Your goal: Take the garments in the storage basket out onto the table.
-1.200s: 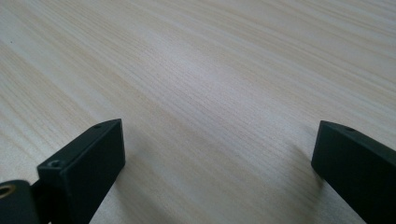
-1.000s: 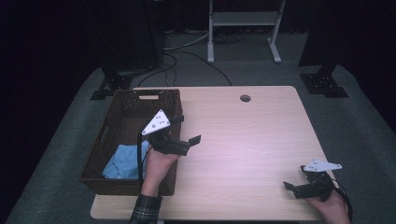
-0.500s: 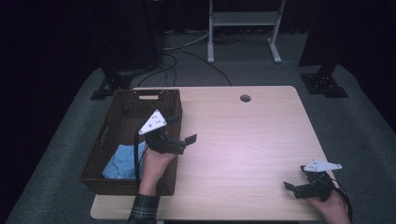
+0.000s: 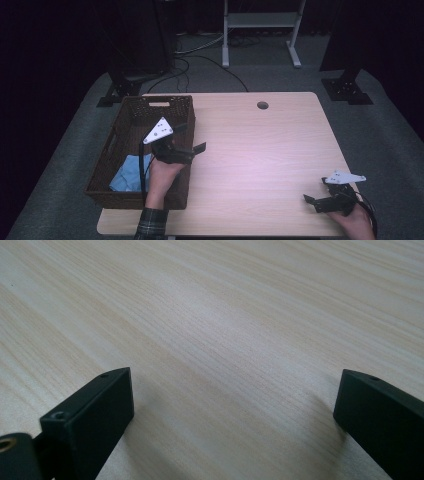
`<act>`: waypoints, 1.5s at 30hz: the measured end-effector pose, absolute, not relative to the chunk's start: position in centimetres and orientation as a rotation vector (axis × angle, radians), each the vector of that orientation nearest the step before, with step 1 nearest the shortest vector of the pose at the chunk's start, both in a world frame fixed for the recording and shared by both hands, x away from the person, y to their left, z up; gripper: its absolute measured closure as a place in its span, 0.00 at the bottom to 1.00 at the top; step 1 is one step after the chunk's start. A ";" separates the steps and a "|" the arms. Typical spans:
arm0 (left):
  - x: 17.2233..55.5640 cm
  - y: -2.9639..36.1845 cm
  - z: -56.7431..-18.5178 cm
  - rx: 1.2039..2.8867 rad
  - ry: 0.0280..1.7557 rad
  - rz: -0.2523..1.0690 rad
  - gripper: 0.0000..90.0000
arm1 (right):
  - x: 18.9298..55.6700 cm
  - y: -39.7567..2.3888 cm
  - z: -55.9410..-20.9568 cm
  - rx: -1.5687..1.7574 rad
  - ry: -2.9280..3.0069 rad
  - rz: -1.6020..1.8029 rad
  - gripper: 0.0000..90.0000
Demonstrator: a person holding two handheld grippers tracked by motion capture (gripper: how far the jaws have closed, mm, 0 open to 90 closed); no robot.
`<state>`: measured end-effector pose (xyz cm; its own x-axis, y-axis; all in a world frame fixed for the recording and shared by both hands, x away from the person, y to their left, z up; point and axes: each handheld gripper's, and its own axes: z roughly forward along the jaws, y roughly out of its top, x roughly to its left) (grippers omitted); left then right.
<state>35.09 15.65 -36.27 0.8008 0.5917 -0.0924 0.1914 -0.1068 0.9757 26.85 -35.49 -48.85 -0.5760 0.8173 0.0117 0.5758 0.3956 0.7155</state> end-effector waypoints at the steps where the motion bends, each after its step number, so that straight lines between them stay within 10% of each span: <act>1: 35.1 15.7 -36.3 1.673 0.624 0.378 0.00 | 26.9 -35.5 -48.9 1.208 2.316 0.984 0.02; 45: 35.1 17.6 -36.3 1.654 0.664 0.400 0.00 | 26.8 -35.5 -48.9 1.208 2.316 0.984 0.02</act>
